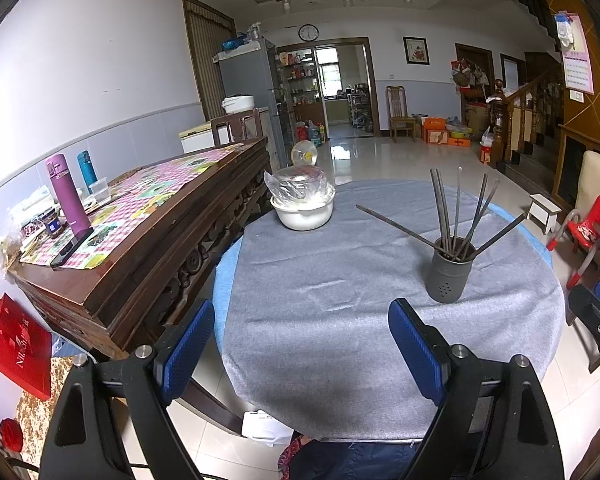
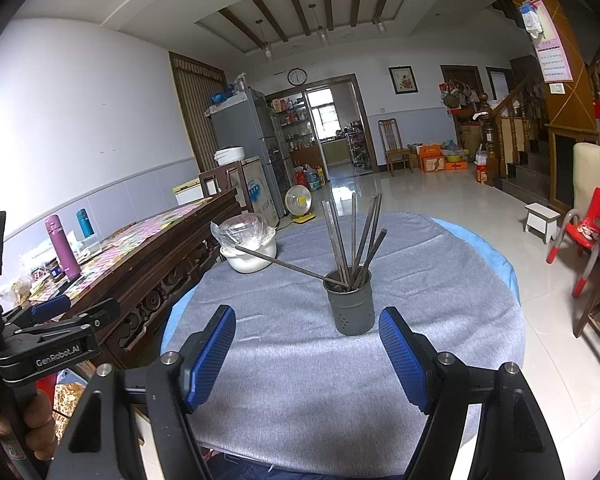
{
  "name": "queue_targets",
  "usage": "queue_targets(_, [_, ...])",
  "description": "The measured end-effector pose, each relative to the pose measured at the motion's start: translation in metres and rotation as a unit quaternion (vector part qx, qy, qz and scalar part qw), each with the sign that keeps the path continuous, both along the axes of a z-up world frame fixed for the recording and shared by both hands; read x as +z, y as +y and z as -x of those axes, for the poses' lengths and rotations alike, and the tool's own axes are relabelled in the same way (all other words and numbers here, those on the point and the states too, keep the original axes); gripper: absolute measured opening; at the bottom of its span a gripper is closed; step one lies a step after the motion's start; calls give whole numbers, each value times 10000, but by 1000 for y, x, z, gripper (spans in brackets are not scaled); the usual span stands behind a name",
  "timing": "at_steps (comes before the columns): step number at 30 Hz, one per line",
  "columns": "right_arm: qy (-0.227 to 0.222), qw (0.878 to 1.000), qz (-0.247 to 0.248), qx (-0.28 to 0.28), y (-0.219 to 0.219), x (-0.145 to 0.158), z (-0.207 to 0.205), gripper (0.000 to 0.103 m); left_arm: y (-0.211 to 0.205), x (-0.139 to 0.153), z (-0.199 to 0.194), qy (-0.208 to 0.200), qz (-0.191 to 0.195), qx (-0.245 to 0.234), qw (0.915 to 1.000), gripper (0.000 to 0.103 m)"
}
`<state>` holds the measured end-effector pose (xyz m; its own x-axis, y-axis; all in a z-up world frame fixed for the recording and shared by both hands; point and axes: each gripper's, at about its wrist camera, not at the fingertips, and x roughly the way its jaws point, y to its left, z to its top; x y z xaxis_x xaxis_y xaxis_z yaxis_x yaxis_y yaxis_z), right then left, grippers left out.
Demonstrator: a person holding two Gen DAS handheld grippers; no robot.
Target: Organize utensils
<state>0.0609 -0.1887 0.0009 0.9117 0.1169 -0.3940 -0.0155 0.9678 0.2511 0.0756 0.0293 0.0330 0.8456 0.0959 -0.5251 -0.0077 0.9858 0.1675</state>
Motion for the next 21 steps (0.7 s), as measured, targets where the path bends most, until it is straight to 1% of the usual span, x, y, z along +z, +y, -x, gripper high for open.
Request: queue_targets(21, [0,10000,18,-25,-2,3,0,78,0,2,1,-10,2,31,10000,89])
